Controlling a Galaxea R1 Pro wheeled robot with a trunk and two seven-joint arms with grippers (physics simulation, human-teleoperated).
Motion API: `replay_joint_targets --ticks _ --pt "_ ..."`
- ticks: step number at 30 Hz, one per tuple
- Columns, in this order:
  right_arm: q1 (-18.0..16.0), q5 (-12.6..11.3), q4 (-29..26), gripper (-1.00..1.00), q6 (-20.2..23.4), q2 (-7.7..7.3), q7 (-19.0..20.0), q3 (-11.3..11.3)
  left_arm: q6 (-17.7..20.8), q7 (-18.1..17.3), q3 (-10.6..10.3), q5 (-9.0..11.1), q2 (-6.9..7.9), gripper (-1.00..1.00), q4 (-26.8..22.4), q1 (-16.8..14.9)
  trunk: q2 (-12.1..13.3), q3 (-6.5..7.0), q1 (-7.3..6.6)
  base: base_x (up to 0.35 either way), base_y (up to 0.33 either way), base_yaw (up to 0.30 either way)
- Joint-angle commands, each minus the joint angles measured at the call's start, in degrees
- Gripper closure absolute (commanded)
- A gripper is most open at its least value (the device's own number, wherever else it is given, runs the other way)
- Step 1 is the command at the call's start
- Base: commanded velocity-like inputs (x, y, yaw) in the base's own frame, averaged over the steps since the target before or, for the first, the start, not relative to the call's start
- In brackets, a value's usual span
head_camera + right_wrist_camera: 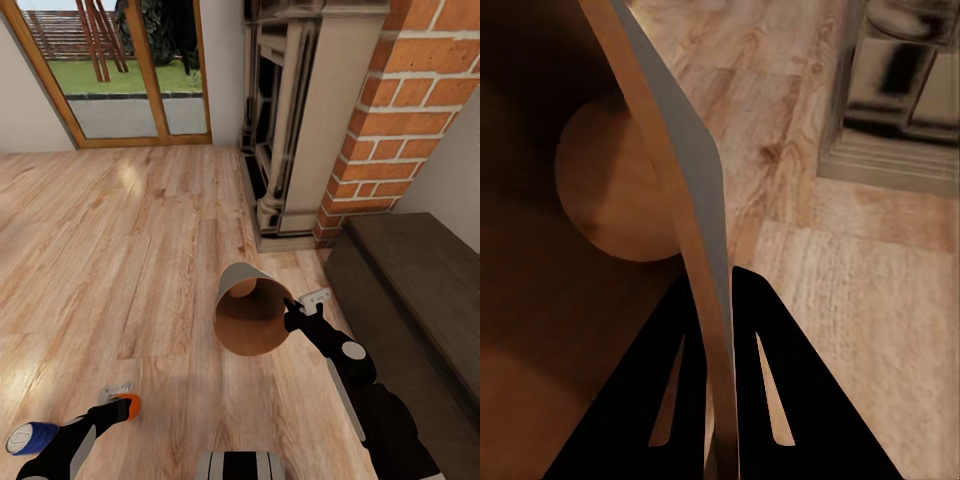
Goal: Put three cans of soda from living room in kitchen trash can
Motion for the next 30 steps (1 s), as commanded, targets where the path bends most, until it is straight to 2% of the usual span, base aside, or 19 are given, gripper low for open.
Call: replay_joint_targets --ticks 1,30 --pt "0.0 -0.6 0.0 1.0 0.0 0.02 0.4 0.0 0.0 0.0 0.0 0.0 0.0 1.0 0.0 0.0 0.0 0.23 -0.03 0.0 0.0 0.0" --pt "0.0 -0.6 1.4 1.0 0.4 0.12 0.0 0.0 -0.2 -0.3 -0.1 0.3 0.08 1.0 -0.8 0.0 0.4 6.66 -0.78 0.0 0.0 0.0"
